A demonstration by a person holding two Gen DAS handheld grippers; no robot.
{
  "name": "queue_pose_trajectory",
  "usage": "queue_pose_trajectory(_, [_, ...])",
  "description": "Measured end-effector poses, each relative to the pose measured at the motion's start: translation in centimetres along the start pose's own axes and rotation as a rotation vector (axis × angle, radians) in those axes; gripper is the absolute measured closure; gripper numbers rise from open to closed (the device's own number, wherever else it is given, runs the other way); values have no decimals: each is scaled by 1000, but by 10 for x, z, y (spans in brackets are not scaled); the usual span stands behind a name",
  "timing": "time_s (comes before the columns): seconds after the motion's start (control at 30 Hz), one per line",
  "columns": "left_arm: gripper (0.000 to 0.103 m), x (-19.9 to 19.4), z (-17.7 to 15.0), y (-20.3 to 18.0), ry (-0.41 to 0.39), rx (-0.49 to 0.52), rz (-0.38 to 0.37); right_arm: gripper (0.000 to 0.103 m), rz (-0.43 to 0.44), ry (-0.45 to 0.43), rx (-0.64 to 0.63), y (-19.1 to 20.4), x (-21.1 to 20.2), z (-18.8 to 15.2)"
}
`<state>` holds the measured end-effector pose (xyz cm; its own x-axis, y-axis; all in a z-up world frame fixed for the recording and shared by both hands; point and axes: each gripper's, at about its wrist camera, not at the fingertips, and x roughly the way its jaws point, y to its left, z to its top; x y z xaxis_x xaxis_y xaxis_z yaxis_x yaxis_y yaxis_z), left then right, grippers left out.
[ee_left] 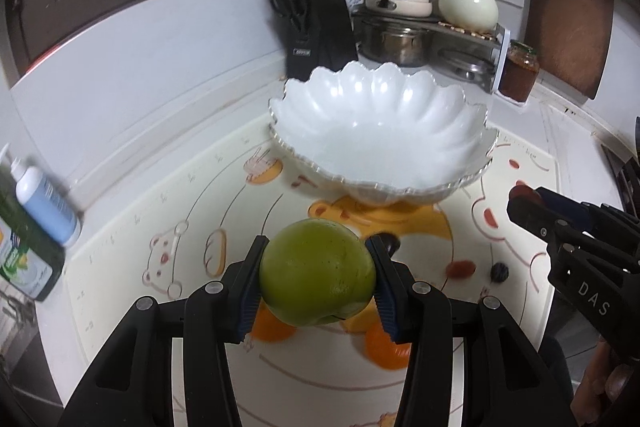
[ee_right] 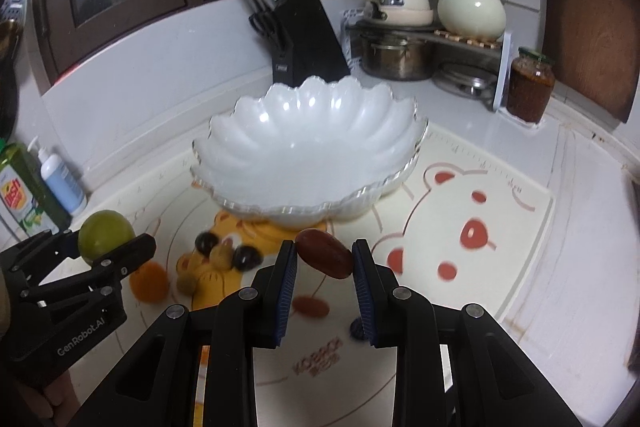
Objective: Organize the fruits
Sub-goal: 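Carry the apple with the left tool into the bowl while the right tool drops the date there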
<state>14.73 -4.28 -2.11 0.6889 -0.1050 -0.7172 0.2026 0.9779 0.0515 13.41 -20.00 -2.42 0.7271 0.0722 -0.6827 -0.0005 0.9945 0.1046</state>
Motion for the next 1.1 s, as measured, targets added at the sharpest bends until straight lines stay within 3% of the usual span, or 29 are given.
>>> queue_pose_trajectory(0.57, [55, 25, 57, -12, -39, 36, -20, 73, -32, -46, 7, -20, 18, 54])
queue_pose_trajectory(1.1, [55, 70, 79, -13, 5, 43, -19, 73, -37, 14, 7, -28, 59, 72])
